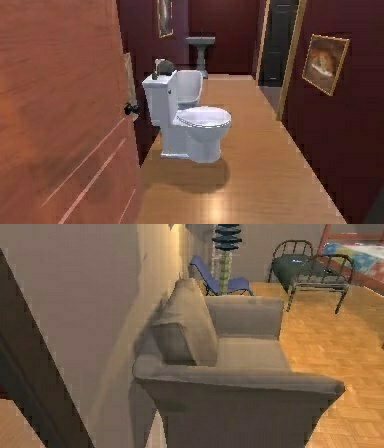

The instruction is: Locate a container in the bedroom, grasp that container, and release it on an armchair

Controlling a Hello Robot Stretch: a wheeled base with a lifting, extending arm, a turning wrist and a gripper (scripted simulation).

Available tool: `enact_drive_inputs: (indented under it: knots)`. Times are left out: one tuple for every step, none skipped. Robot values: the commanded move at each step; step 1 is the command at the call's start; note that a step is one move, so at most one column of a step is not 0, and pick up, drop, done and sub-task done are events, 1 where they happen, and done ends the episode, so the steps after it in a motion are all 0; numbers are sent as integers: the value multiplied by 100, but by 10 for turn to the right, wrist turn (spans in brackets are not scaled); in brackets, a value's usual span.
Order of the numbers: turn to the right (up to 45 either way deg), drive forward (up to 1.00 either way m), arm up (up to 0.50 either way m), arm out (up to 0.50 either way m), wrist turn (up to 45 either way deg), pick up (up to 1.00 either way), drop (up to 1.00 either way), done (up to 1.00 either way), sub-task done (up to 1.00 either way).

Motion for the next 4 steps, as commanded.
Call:
enact_drive_inputs:
  knots:
    - [0,20,0,0,0,0,0,0,0]
    - [60,0,0,0,0,0,0,0,0]
    - [0,30,0,0,0,0,0,0,0]
    - [300,0,0,0,0,0,0,0,0]
